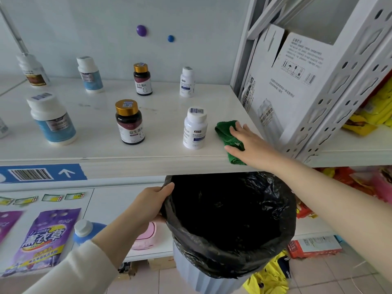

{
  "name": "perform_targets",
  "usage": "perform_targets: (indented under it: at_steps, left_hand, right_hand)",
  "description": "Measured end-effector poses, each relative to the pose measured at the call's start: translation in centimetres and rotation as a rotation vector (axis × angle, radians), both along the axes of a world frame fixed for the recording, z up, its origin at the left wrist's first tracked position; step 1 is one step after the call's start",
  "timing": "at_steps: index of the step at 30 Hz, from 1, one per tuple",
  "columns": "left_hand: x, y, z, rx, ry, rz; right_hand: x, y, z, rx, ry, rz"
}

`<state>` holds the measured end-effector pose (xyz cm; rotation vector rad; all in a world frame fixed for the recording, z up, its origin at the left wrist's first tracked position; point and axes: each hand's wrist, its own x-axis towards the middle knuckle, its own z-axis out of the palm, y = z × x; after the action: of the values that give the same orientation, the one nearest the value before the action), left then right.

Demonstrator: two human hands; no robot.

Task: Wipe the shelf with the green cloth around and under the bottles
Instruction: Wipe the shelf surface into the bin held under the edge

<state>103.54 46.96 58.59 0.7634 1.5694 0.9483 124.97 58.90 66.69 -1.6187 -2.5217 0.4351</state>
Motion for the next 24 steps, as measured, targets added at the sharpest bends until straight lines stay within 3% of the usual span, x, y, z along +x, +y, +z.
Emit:
perform_targets:
  at_steps: [10,17,24]
  left_hand:
    - [-3.4,-1.1,0.2,-0.047,0.076,0.078]
    - [-6.4,-1.9,0.5,-0.102,0.099,0.236]
    - [-9.4,-3.6,-0.1,-0.093,0.110,0.425]
  right_hand:
    - [-1.8,5.7,0.3,-0.007,0.001,0.056]
    - [-7.4,11.4,1.1,-0.064,0.005,0.276]
    - [-13.4,14.7,2.6,-0.154,-0.275,0.460]
